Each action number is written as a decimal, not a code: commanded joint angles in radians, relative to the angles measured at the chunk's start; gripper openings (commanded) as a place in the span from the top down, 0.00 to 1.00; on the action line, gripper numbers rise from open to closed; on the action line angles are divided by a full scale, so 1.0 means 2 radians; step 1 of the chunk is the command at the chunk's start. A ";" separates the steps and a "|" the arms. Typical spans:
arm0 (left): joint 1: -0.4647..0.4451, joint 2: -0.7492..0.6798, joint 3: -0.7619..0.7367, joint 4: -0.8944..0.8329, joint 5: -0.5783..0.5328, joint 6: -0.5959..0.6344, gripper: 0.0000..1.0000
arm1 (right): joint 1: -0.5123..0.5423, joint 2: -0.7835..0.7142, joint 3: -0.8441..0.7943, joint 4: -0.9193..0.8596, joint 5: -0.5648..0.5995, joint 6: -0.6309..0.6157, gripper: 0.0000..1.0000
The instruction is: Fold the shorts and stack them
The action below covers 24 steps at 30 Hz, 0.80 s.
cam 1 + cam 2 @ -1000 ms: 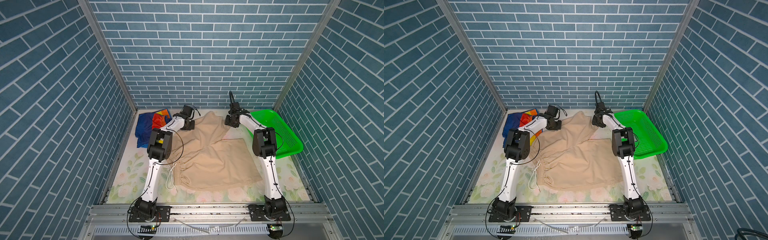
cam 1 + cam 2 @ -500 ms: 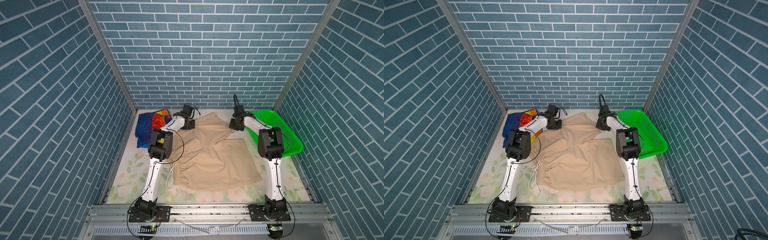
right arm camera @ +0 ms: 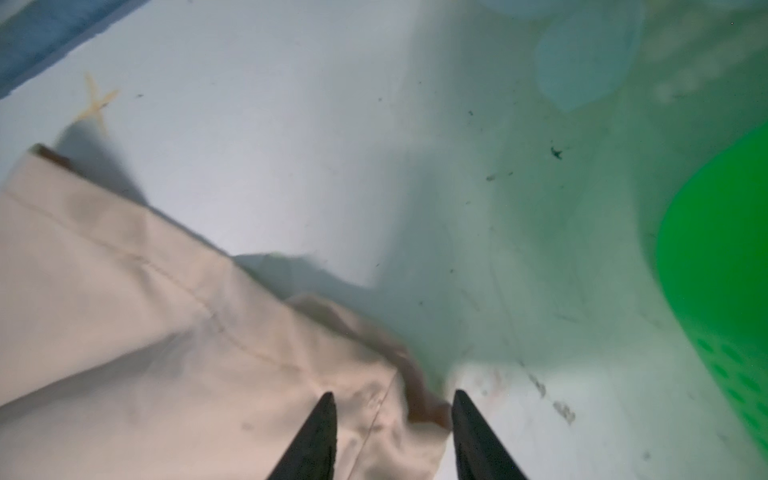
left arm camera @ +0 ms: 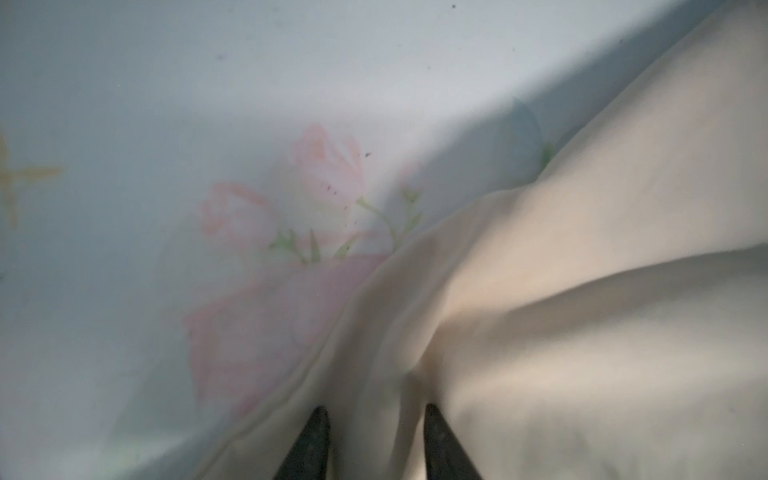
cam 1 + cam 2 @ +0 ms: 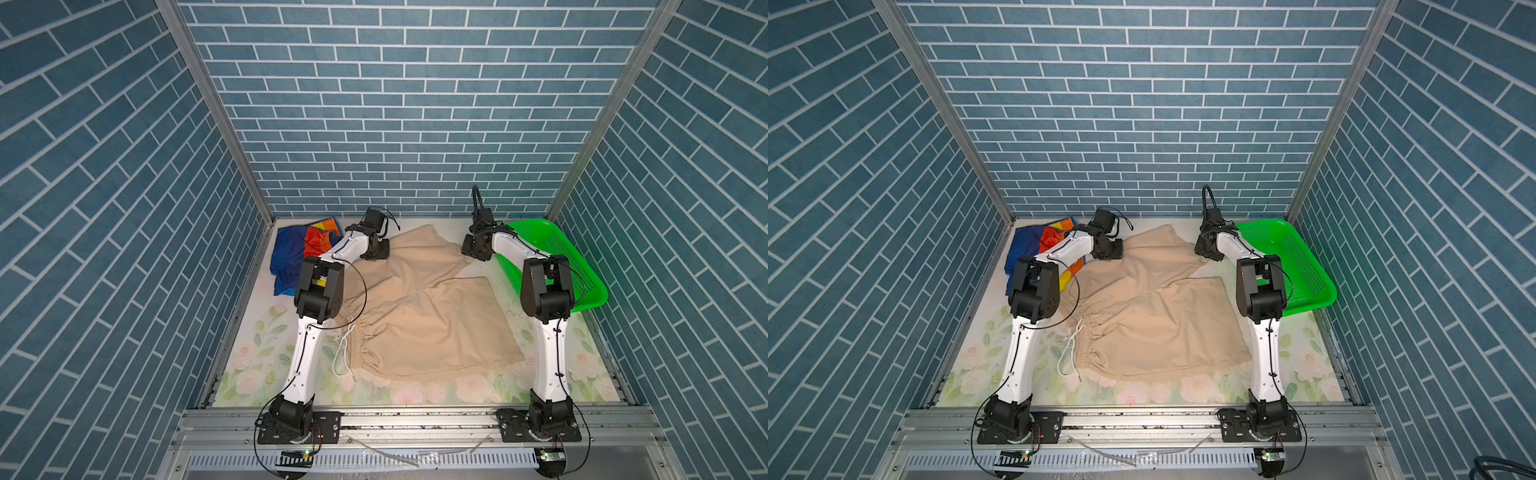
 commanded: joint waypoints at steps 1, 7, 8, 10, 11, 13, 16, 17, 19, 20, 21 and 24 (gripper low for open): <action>-0.002 -0.097 -0.034 -0.012 -0.020 -0.014 0.48 | 0.031 -0.089 -0.042 -0.006 0.027 -0.015 0.49; -0.019 -0.299 -0.195 -0.005 -0.082 -0.038 0.32 | 0.072 -0.225 -0.194 0.000 0.077 -0.011 0.33; -0.023 -0.335 -0.227 -0.006 -0.085 -0.046 0.32 | 0.079 -0.249 -0.226 -0.002 0.078 -0.005 0.32; -0.031 -0.400 -0.295 -0.010 -0.091 -0.066 0.31 | 0.091 -0.293 -0.286 -0.008 0.077 0.007 0.30; -0.035 -0.437 -0.342 -0.009 -0.091 -0.078 0.32 | 0.096 -0.314 -0.316 -0.011 0.074 0.015 0.30; -0.048 -0.503 -0.423 -0.004 -0.088 -0.097 0.36 | 0.103 -0.362 -0.377 -0.019 0.061 0.031 0.29; -0.080 -0.587 -0.528 -0.012 -0.086 -0.132 0.45 | 0.107 -0.438 -0.456 -0.057 0.047 0.047 0.24; -0.091 -0.612 -0.559 -0.017 -0.085 -0.148 0.46 | 0.107 -0.463 -0.477 -0.079 0.047 0.049 0.17; -0.109 -0.648 -0.606 -0.019 -0.076 -0.179 0.44 | 0.108 -0.506 -0.506 -0.125 0.048 0.057 0.16; -0.117 -0.662 -0.627 -0.018 -0.066 -0.197 0.40 | 0.108 -0.525 -0.518 -0.147 0.045 0.063 0.15; -0.124 -0.671 -0.641 -0.016 -0.060 -0.209 0.37 | 0.107 -0.539 -0.527 -0.164 0.041 0.071 0.14; -0.146 -0.683 -0.678 -0.009 -0.058 -0.239 0.31 | 0.107 -0.567 -0.555 -0.189 0.020 0.101 0.10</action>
